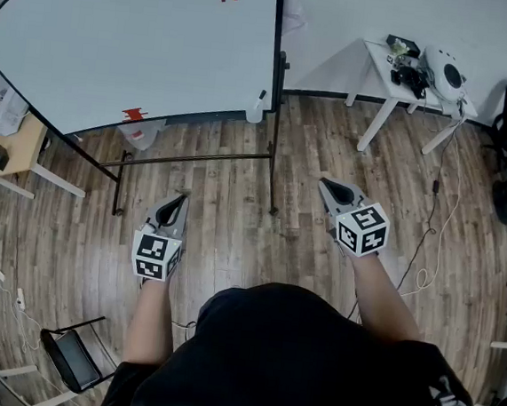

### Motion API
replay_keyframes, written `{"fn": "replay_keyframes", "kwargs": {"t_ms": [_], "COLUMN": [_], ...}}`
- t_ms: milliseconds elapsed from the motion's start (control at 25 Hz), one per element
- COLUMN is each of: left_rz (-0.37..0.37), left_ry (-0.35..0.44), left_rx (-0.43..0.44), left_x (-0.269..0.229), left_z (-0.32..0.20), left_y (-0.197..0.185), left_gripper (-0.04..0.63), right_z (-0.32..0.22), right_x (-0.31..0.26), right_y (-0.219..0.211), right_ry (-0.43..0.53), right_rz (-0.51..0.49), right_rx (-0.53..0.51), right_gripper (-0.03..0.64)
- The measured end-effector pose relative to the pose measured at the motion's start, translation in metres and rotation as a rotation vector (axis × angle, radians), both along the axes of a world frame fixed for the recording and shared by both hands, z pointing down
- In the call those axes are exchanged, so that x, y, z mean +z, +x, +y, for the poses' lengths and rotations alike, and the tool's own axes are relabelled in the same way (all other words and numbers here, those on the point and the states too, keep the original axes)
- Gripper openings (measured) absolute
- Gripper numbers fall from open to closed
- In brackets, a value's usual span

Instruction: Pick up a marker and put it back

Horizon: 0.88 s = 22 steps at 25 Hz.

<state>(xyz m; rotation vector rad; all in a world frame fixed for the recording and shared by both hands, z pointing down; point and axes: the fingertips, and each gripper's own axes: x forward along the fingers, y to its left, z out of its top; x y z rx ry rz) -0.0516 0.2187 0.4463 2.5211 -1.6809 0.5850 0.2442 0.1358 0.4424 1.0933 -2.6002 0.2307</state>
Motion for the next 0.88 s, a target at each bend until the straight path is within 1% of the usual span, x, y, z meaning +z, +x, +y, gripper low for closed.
{"fn": "replay_keyframes", "kwargs": {"t_ms": [520, 880], "left_rz": [0.001, 0.006], "left_ry": [0.001, -0.013], "left_rx": [-0.004, -0.03], "left_x": [0.001, 0.004], "left_z": [-0.002, -0.007], "left_y": [0.027, 0.017], "left_gripper": [0.011, 0.011], "right_z": [-0.009, -0.022], "right_x": [0.009, 0.02], "right_y": [0.025, 0.007], "right_ry": [-0.018, -0.043], "right_rz": [-0.03, -0.026], "right_rx": [0.011, -0.015], "right_gripper": [-0.003, -0.003]}}
